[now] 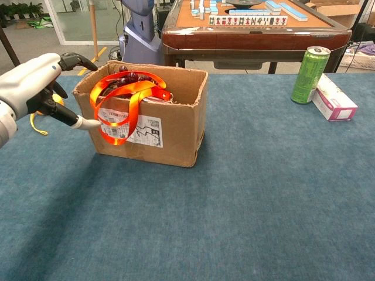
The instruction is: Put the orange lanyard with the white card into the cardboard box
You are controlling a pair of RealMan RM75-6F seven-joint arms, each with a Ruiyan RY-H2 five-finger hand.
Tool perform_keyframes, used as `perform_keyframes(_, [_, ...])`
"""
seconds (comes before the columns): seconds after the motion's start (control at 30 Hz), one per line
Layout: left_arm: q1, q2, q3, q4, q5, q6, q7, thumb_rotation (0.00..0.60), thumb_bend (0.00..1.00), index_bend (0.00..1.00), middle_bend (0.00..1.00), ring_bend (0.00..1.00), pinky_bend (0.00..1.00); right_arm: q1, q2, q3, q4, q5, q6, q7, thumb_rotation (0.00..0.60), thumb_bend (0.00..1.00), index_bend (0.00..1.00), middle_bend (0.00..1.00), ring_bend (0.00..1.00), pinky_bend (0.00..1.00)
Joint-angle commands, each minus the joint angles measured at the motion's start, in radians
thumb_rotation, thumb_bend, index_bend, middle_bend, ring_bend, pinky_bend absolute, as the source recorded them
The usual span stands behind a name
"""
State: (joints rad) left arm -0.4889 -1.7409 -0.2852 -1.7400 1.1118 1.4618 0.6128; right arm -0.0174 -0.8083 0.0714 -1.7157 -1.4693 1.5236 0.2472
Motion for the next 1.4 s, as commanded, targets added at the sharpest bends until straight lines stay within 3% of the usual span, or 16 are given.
perform_keyframes(0.03, [-0.007,-0.006,-0.001,-0.011,-0.001,0.006,0.02,0.6,0.09,0.19,0.03,0.07,0.29,0.0,0.0,-0.001,0.0,-0.001,0.0,-0.001,0.6,0.23,0.24,0.42,0.35,0.66])
perform_keyframes(0.73, [-0.045,-0.074,-0.039,0.096,-0.037,0.038,0.074,0.6,0.09,0.18,0.03,0.07,0.29,-0.001,0.003,-0.003,0.005,-0.007,0.002,0.014,0.6,0.23,0.24,0.42,0.35,0.66])
perform_keyframes(1.0, [-0.036,-0.067,-0.022,0.102,-0.014,0.062,0.087,0.6,0.09,0.01,0.03,0.07,0.29,0.001,0.001,-0.004,0.001,-0.01,0.0,0.003,0.6,0.23,0.24,0.42,0.35,0.66])
perform_keyframes(1.4, [-0.042,-0.085,-0.036,0.165,-0.014,0.056,0.059,0.6,0.09,0.0,0.0,0.07,0.29,0.002,0.002,-0.004,0.002,-0.008,-0.002,0.004,0.6,0.23,0.24,0.42,0.35,0.66])
